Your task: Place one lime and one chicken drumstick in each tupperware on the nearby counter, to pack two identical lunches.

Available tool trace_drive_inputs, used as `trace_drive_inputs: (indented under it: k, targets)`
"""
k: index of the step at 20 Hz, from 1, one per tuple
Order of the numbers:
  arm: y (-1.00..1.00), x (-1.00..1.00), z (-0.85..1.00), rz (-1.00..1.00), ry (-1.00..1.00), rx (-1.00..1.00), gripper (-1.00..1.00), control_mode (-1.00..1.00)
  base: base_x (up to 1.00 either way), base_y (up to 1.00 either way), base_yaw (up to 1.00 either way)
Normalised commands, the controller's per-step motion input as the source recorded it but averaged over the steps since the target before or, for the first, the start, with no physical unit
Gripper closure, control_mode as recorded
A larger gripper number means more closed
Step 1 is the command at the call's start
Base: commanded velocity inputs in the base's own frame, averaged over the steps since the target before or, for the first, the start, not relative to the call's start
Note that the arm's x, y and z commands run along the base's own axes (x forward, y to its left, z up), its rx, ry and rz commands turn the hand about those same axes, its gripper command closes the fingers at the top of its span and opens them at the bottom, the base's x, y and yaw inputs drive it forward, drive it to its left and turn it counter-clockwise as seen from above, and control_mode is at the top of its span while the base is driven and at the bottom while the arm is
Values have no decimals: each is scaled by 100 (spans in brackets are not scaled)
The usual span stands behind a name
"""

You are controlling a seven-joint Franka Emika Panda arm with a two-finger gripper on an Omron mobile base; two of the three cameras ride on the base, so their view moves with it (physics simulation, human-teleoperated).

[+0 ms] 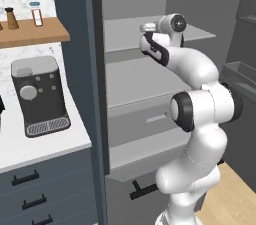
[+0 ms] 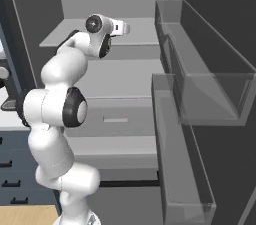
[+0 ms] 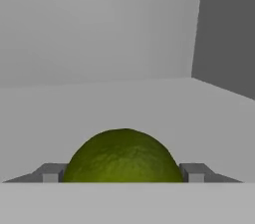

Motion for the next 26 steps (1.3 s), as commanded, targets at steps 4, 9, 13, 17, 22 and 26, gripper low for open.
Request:
trace_drive_inputs:
  k: [4, 9, 13, 17, 22, 26]
  targets:
    - [0, -100, 94, 0, 37, 15, 100, -100, 0, 0, 0]
    - [0, -100, 11, 0, 23, 1, 100, -100, 0, 0, 0]
    - [0, -100, -26, 1, 0, 0, 100, -100, 0, 0, 0]
    - [0, -100, -47, 2, 0, 0, 100, -100, 0, 0, 0]
    - [0, -100, -76, 0, 22, -1, 100, -100, 0, 0, 0]
    - [0, -100, -74, 0, 26, -5, 100, -100, 0, 0, 0]
